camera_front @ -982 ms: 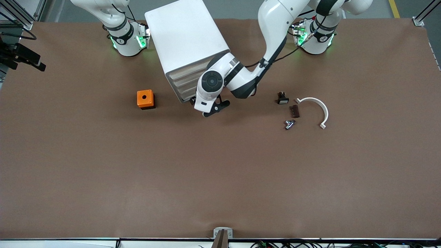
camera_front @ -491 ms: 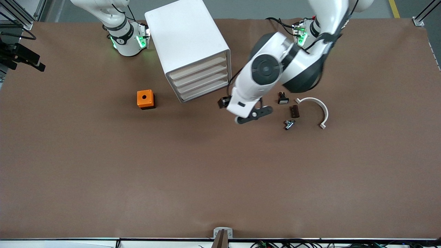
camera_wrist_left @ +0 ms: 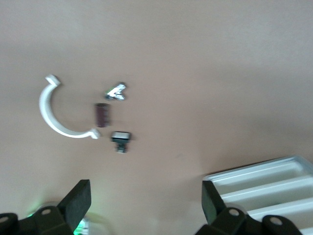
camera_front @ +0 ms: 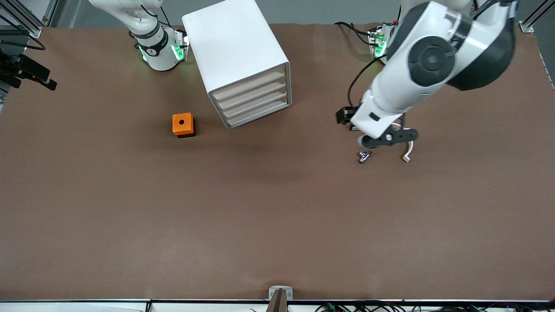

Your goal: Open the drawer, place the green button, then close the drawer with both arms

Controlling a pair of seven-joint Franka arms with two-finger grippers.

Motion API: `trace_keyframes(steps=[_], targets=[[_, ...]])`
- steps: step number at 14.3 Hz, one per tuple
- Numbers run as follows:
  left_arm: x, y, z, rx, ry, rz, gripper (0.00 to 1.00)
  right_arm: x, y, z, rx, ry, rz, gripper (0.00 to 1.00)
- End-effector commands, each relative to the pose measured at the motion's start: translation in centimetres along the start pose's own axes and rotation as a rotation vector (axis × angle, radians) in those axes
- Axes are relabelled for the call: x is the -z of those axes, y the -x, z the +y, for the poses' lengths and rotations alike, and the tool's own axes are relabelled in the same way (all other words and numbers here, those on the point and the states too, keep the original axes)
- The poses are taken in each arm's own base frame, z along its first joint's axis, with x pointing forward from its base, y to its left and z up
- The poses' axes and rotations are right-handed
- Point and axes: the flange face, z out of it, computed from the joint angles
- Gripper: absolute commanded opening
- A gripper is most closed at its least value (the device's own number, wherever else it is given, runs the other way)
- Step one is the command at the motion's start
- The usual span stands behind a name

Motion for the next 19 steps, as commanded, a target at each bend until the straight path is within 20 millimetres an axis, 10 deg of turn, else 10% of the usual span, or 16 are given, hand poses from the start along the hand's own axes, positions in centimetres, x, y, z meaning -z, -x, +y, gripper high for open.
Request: trace_keyframes(steps=[1, 10, 19], targets=[[3.4, 0.4, -7.3, -0.085, 0.0, 0.002, 1.0, 0.4, 0.7, 0.1, 0.012, 0.008, 0.019, 1.0], [6.8, 2.9, -21.8, -0.201, 0.004, 0.048, 1.0, 0.6, 0.6, -0.1, 0.013, -0.005, 0.037, 1.0], [6.6, -0.2, -22.7, -0.189, -0.006, 0.338, 1.0, 0.8, 0.6, -0.1, 0.012, -0.007, 0.048, 1.0]])
